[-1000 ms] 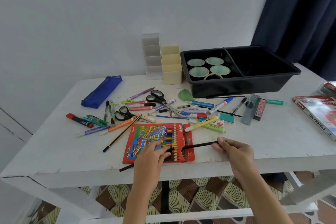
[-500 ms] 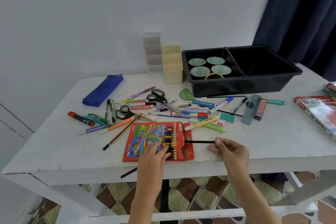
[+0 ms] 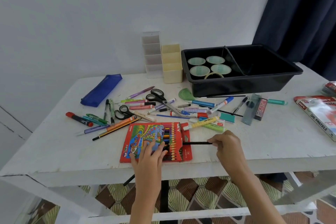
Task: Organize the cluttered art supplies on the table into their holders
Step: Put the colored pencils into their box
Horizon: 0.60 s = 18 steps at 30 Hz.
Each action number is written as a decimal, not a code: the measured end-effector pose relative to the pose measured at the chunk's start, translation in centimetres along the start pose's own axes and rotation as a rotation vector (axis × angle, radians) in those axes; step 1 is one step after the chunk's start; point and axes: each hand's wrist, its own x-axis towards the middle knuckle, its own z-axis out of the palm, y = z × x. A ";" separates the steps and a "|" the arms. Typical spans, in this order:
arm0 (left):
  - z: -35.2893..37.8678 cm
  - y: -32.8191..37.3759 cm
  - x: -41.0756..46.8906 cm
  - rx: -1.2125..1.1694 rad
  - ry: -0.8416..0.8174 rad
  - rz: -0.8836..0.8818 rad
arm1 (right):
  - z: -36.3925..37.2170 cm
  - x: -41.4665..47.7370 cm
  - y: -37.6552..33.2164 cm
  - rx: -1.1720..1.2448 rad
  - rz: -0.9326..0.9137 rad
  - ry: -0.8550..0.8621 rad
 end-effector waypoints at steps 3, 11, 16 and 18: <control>-0.2 0.3 0.0 -0.025 -0.048 -0.056 | 0.4 1.1 -0.8 -0.045 -0.005 -0.087; 0.0 0.8 0.4 0.063 -0.060 -0.034 | 5.2 0.1 -4.5 0.011 -0.147 -0.059; -0.6 0.8 0.7 -0.028 -0.002 -0.038 | 4.2 0.1 -5.0 0.331 0.086 -0.008; -1.2 1.1 1.1 -0.105 0.017 0.037 | 3.2 -0.5 -5.1 0.423 0.088 -0.022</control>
